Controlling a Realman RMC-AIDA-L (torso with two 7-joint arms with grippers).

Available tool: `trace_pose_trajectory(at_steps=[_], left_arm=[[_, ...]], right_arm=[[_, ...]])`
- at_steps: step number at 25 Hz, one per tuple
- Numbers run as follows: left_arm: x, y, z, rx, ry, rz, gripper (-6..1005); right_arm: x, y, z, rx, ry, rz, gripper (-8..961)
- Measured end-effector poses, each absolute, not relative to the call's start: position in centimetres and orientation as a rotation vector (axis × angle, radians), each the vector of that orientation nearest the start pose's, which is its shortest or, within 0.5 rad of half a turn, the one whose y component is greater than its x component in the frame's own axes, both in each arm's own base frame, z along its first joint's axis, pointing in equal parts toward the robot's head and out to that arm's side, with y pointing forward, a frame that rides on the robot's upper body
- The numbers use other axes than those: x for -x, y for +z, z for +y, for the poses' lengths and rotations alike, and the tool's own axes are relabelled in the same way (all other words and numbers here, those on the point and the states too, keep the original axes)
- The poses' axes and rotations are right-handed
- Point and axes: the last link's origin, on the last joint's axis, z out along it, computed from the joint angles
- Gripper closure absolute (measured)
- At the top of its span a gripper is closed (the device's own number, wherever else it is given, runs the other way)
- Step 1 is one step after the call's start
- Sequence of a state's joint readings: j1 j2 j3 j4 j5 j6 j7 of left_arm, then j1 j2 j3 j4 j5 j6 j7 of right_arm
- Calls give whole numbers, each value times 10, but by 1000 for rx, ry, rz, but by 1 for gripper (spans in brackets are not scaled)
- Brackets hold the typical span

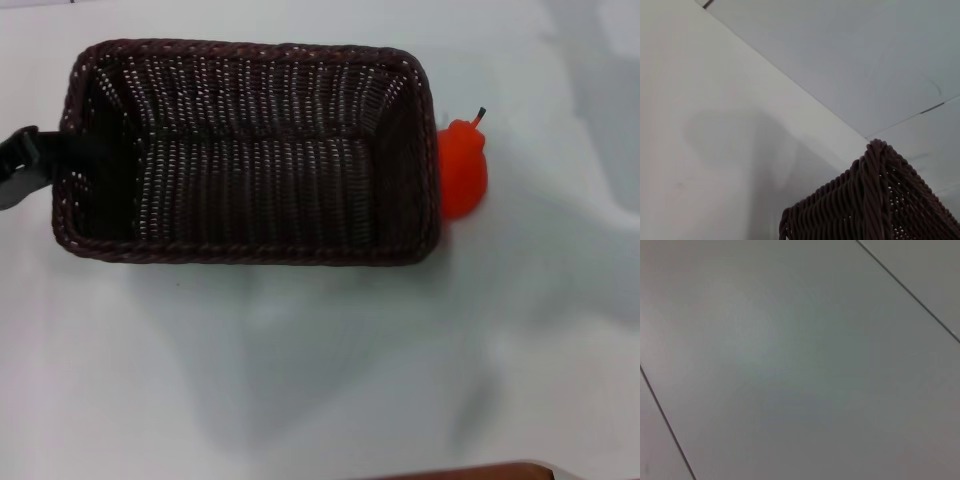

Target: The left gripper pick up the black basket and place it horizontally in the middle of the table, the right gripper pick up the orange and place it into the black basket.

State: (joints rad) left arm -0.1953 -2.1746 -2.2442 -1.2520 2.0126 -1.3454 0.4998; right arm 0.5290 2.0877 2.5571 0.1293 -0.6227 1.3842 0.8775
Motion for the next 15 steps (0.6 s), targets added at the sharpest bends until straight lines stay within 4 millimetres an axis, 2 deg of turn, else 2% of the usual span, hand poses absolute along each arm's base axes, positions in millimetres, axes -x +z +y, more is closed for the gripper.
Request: trace_pose_trajectory(at_steps=[6,15], left_arm=[[282,38,308,1916,-707,-1826,823],[286,37,306,1893,-704,-1833,822]], right_arm=[[-315,70,355,742,-1274,-1195,101],[-314,69,355,742,-1271,-1199,102]])
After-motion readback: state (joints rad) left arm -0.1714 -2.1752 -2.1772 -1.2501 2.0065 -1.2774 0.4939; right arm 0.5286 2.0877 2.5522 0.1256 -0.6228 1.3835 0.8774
